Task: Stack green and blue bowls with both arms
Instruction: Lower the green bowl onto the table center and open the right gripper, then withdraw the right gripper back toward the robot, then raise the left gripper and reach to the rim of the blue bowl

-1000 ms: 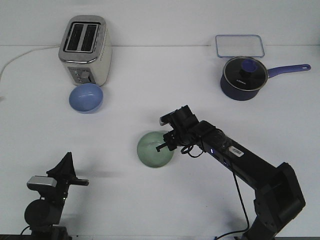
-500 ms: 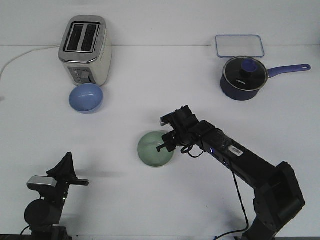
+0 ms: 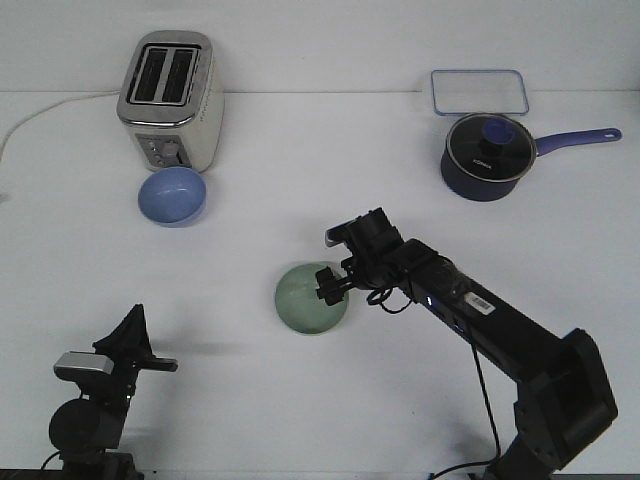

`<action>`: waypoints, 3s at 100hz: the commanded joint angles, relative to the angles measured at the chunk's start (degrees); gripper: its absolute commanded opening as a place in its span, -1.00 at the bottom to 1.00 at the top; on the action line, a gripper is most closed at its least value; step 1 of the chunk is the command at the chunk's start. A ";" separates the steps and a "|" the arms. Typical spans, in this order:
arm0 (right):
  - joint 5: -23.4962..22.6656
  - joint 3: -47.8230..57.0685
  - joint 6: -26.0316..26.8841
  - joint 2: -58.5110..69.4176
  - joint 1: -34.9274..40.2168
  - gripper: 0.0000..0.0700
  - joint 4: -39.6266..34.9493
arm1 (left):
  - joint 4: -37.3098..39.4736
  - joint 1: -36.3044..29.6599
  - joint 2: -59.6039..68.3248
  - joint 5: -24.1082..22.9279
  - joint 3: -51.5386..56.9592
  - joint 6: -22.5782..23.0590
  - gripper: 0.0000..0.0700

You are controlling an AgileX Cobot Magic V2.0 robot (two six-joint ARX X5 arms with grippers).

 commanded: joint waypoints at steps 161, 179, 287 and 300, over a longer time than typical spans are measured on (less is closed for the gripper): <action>8.50 -50.05 -6.08 -71.36 -28.39 0.47 27.65 | 0.57 0.07 -0.13 -0.13 -1.11 0.44 -0.97; 8.92 -50.05 -6.29 -71.36 -28.39 0.47 28.92 | 0.57 0.07 -0.13 -0.11 -1.11 0.44 -0.97; 8.92 -50.03 -6.14 -71.32 -28.39 0.47 30.58 | 0.92 0.07 -0.13 -0.15 -0.70 0.28 -0.97; 8.92 -50.03 -6.12 -71.32 -28.39 0.47 30.58 | -0.76 0.07 -0.07 -0.15 0.63 -0.07 -0.97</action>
